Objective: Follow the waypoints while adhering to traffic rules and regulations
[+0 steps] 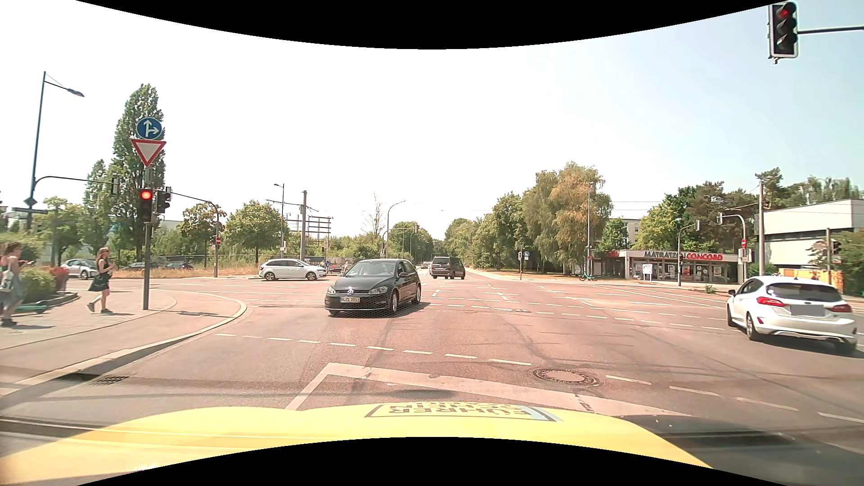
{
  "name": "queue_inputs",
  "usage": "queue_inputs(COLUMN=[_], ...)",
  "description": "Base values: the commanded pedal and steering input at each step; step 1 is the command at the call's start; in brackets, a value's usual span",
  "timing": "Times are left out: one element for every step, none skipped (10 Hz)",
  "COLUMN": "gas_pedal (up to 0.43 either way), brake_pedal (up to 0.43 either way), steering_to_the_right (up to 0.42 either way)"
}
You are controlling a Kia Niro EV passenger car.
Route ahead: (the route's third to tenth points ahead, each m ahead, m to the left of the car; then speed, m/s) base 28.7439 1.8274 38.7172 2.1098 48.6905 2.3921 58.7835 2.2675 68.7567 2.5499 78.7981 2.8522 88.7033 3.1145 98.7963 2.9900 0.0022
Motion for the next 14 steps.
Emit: queue_inputs(gas_pedal=[0.000, 0.000, 0.000, 0.000, 0.000, 0.000, 0.000, 0.000, 0.000, 0.000, 0.000, 0.000, 0.000, 0.000], brake_pedal=[0.195, 0.195, 0.189, 0.195, 0.189, 0.195, 0.195, 0.195, 0.195, 0.195, 0.195, 0.195, 0.195, 0.195], steering_to_the_right=[0.043, 0.043, 0.043, 0.043, 0.042, 0.042, 0.042, 0.042, 0.043, 0.043, 0.042, 0.042, 0.042, 0.042])
